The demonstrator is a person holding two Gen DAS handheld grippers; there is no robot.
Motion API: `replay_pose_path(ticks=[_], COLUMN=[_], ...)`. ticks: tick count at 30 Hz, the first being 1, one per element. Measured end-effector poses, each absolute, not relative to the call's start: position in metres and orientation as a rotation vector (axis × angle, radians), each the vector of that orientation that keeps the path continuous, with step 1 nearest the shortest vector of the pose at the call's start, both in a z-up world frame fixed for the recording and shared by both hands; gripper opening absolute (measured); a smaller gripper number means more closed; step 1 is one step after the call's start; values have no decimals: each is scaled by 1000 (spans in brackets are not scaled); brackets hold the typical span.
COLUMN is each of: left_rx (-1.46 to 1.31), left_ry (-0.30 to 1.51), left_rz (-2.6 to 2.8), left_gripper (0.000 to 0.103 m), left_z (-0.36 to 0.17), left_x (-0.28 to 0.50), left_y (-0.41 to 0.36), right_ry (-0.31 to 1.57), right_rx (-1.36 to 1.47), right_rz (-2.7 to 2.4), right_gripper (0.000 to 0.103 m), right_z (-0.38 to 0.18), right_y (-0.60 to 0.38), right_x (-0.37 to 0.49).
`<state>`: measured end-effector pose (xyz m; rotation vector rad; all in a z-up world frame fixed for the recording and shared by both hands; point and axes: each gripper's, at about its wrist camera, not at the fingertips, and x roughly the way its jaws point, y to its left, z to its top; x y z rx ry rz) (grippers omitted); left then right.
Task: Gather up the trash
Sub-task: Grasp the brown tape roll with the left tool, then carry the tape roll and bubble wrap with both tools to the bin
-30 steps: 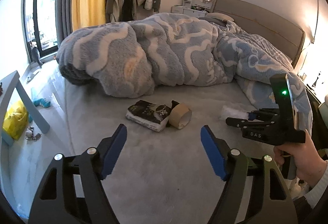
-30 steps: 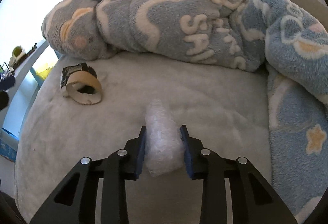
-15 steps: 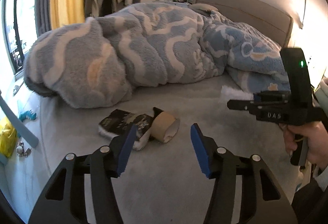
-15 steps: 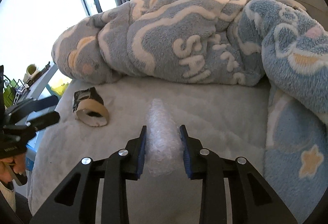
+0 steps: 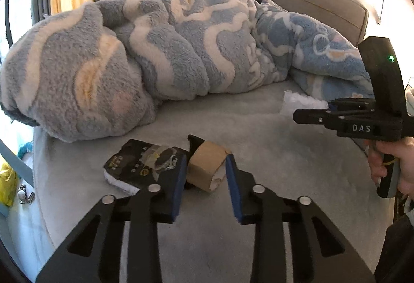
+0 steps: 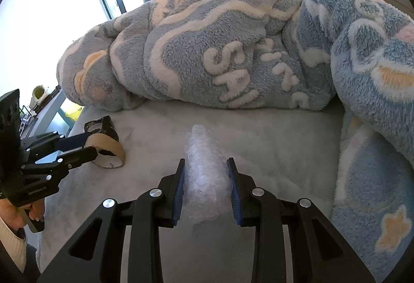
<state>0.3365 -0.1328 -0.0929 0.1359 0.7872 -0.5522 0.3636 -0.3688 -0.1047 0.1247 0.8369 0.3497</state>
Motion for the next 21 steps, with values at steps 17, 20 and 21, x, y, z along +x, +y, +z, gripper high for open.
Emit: replay_pose_path(ticks=[17,20,21], left_rx=[101,100,104], left_ry=[789,789,790], left_rz=[-582,-578,-573], left_gripper=[31,31,31], left_z=[-84,-83,-82], left_x=[324,317,314], left_y=[-132,-129,-128], right_ry=[814,812,812], right_rx=[124,122,120], right_rz=[362,371,374], right_gripper=[31,31,31], right_z=[-89,-86,-86], right_y=[-356,-349,-347], right_x=[362,358,357])
